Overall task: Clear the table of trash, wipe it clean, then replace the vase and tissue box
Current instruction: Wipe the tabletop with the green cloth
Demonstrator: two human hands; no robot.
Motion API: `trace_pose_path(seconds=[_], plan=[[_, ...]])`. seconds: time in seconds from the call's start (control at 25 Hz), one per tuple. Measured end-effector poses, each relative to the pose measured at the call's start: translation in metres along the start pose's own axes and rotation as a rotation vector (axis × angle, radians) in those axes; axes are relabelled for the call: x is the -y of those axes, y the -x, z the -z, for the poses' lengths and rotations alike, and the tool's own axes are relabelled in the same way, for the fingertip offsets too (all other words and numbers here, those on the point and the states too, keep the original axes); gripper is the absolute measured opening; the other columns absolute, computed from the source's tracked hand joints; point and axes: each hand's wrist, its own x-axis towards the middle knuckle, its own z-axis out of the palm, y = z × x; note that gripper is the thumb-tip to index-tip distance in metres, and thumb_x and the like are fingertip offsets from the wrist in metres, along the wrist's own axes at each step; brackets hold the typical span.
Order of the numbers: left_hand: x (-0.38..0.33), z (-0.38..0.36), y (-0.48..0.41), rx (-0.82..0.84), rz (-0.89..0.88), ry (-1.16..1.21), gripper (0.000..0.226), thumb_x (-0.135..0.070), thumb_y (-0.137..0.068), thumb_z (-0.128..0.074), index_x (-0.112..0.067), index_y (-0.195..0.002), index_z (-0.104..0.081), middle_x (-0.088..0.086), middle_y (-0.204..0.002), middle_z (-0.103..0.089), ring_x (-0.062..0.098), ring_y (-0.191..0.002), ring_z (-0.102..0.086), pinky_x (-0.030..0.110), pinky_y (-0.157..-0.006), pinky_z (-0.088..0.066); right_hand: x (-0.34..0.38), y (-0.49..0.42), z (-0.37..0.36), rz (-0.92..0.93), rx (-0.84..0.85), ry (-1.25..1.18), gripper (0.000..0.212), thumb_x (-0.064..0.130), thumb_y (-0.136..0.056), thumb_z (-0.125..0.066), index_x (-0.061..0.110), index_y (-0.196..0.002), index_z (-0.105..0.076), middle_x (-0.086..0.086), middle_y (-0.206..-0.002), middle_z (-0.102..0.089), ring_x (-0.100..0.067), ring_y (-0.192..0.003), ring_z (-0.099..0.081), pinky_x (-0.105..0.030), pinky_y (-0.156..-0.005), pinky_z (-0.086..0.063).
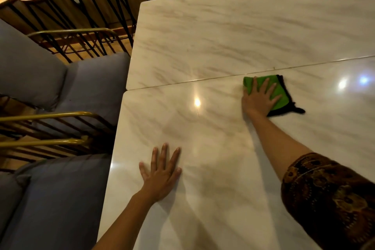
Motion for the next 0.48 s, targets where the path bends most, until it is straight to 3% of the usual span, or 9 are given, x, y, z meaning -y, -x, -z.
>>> trace_pose_path(seconds=[0.08,0.16,0.32,0.4,0.48], plan=[[0.001,0.000,-0.001,-0.007,-0.006,-0.006,0.070,-0.083,-0.058,0.026,-0.060,-0.122,0.039,-0.017,-0.135,0.053,0.015,-0.127,0.049,0.062,-0.102,0.023,0.057,0.023,-0.019,0.120,0.049,-0.039,0.057,0.035,-0.101,-0.028,0.019,-0.153,-0.013,-0.015,-0.159,-0.006,-0.036,-0.145,-0.003,-0.063,-0.113,-0.001],[0.001,0.001,-0.002,0.004,0.007,-0.005,0.071,-0.082,-0.059,0.024,-0.059,-0.126,0.036,-0.017,-0.135,0.053,0.014,-0.128,0.048,0.063,-0.103,0.020,0.122,0.072,-0.039,0.386,0.171,0.004,0.055,0.032,-0.101,-0.030,0.020,-0.152,-0.012,-0.014,-0.160,-0.005,-0.035,-0.146,-0.002,-0.060,-0.113,0.003],[-0.003,0.002,-0.003,0.042,0.071,-0.036,0.081,-0.083,-0.048,0.031,-0.047,-0.120,0.045,-0.008,-0.128,0.057,0.014,-0.127,0.046,0.064,-0.105,0.018,0.193,0.170,-0.063,1.099,0.435,0.169,0.056,0.055,-0.099,-0.024,0.036,-0.150,-0.014,-0.001,-0.161,-0.005,-0.027,-0.147,0.001,-0.055,-0.114,0.005],[-0.004,0.004,-0.003,0.021,0.057,-0.018,0.069,-0.082,-0.061,0.019,-0.056,-0.121,0.041,-0.013,-0.129,0.057,0.013,-0.127,0.046,0.064,-0.105,0.017,0.190,0.143,-0.066,1.157,0.415,0.207,0.052,0.054,-0.098,-0.024,0.038,-0.148,-0.020,-0.002,-0.160,-0.015,-0.026,-0.145,-0.011,-0.054,-0.114,-0.004],[-0.003,0.004,-0.002,0.008,0.037,0.001,0.063,-0.077,-0.072,0.007,-0.061,-0.127,0.033,-0.017,-0.133,0.054,0.014,-0.128,0.046,0.064,-0.105,0.016,0.166,0.093,-0.058,0.933,0.274,0.074,0.052,0.047,-0.096,-0.032,0.033,-0.147,-0.032,-0.004,-0.157,-0.025,-0.029,-0.144,-0.018,-0.051,-0.114,-0.007]])
